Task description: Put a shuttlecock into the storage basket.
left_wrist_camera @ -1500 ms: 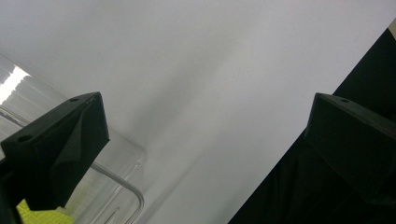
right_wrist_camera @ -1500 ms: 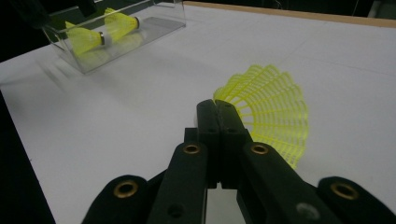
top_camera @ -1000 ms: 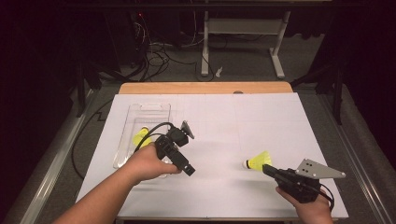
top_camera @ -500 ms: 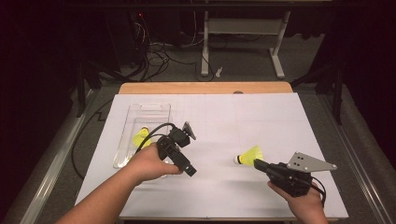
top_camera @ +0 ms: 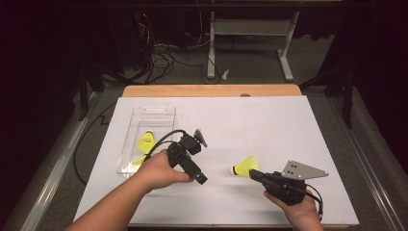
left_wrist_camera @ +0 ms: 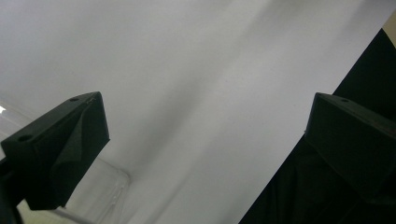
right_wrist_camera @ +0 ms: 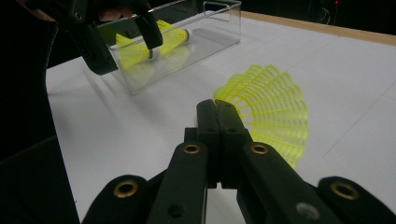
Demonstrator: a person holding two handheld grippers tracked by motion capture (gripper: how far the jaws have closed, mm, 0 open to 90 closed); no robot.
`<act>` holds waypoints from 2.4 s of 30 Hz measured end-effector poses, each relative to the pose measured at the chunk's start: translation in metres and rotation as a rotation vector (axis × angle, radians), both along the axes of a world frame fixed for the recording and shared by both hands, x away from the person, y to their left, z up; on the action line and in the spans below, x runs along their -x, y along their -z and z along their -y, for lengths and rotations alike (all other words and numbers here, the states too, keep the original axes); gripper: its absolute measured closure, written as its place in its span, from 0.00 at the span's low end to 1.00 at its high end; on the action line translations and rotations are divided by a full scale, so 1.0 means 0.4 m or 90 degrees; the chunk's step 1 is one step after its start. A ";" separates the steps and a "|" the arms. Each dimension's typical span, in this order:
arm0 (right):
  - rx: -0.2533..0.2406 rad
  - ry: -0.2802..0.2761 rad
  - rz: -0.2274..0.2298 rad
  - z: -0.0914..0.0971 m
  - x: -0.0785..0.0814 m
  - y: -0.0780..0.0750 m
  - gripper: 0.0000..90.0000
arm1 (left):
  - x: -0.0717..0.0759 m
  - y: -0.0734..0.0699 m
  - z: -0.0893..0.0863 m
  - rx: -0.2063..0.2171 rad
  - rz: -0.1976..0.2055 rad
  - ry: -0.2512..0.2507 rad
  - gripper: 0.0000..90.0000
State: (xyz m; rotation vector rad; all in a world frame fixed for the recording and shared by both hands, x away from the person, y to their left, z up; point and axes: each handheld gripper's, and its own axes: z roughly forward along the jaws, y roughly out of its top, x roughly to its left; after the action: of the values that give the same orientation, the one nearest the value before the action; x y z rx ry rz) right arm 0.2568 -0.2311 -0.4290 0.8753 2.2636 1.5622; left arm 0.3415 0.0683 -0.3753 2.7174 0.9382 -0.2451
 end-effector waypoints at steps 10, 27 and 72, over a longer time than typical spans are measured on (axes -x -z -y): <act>0.003 -0.023 0.000 -0.027 0.011 0.008 1.00 | 0.007 0.014 0.018 0.008 -0.003 0.009 0.01; -0.019 -0.062 -0.018 -0.057 0.011 0.011 1.00 | 0.020 0.035 0.063 0.006 -0.005 0.041 0.01; -0.048 -0.084 -0.043 -0.084 0.003 0.016 1.00 | 0.040 0.063 0.114 0.048 -0.003 0.112 0.57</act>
State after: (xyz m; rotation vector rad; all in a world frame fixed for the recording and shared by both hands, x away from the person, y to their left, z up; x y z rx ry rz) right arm 0.2555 -0.1977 -0.4352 0.8238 2.3669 1.7091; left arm 0.3256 0.0226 -0.4005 2.7325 0.6773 -0.3141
